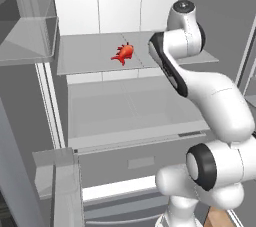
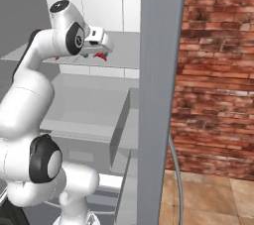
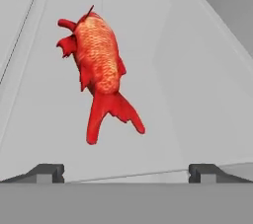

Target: Gather the lemon wedge and lemon from the fridge and place them on a tray on the dining counter. Then gather the fishs from the fridge and place them on the other tray.

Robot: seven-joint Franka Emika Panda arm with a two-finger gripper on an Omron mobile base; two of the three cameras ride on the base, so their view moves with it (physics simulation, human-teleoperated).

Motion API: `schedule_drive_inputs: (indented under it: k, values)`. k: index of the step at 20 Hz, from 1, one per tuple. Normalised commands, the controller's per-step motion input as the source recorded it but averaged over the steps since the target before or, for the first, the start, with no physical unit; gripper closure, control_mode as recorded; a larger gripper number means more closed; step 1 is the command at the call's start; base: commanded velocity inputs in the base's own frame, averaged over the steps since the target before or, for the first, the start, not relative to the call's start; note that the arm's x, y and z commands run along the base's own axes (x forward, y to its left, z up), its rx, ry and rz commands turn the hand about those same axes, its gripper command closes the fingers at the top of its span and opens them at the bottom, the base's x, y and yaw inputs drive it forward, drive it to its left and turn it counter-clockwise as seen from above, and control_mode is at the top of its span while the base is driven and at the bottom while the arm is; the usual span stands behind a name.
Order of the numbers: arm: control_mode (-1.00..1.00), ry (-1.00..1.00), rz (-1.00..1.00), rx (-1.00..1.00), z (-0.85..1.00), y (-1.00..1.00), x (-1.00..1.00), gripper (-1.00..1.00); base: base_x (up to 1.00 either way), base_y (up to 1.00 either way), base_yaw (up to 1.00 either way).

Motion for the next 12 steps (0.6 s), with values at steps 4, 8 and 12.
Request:
schedule_drive_inputs:
  k: [4,8,12]
  values:
    - [-1.00,0.09,0.00,0.00,-0.07,0.01,0.58,-1.00,0.00,0.00,0.00]
    - [-1.00,0.05,0.00,0.00,-0.23,0.00,0.38,-1.00,0.00,0.00,0.00]
    - [-1.00,0.02,0.00,0.00,-0.27,0.00,0.35,-1.00,0.00,0.00,0.00]
